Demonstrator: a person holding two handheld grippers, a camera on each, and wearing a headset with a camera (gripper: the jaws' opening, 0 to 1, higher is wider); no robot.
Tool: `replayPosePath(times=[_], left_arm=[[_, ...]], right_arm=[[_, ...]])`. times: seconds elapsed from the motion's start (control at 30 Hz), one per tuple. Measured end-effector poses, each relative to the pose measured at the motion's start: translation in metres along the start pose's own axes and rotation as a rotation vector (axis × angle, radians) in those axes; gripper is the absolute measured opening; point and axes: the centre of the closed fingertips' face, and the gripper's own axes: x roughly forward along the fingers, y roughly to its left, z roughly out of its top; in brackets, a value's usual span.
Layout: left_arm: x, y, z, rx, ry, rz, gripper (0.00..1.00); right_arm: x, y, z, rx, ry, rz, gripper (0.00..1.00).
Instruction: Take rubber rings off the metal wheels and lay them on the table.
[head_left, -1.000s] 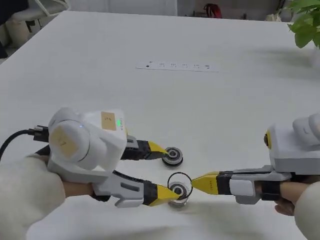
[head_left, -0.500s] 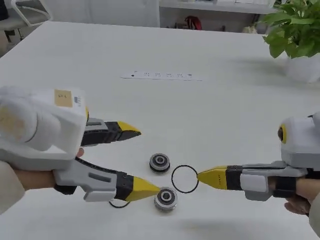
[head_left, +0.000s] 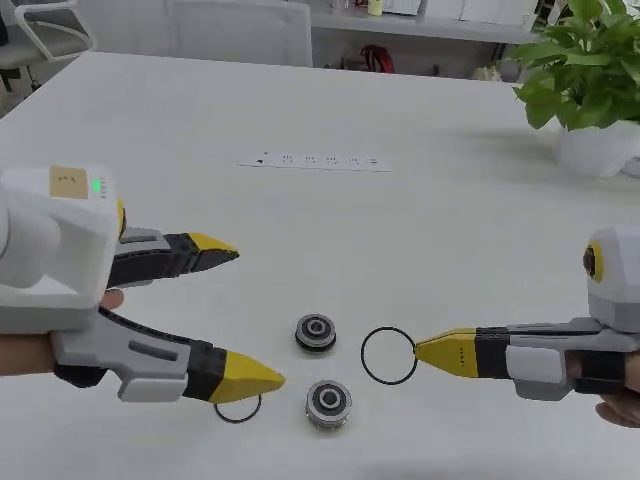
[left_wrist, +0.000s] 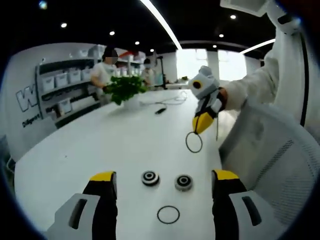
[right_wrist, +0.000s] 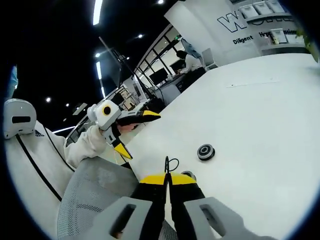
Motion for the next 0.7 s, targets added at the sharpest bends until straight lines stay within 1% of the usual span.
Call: replayPosePath(times=[0.13, 0.23, 0.33, 0.5, 0.7], left_arm=[[-0.009, 0.001, -0.001, -0.026, -0.002, 0.002, 0.82], [-0.021, 0.002, 0.000, -0.039, -0.019, 0.006, 0.85], [-0.030, 0.005, -0.003, -0.060, -0.024, 0.020, 0.86], [-0.049, 0.010, -0.014, -0.074, -0.008, 0.066, 0.89], [-0.066, 0.011, -0.016, -0.110, -0.030, 0.106, 0.91]], right_arm=[[-0.002, 0.004, 0.004, -0.011, -0.007, -0.001, 0.00], [-0.003, 0.007, 0.006, -0.019, 0.000, -0.002, 0.00], [-0.003, 0.011, 0.009, -0.030, 0.005, 0.001, 0.00], [-0.004, 0.016, 0.016, -0.044, -0.010, 0.005, 0.00], [-0.003, 0.025, 0.025, -0.059, -0.026, 0.018, 0.00]])
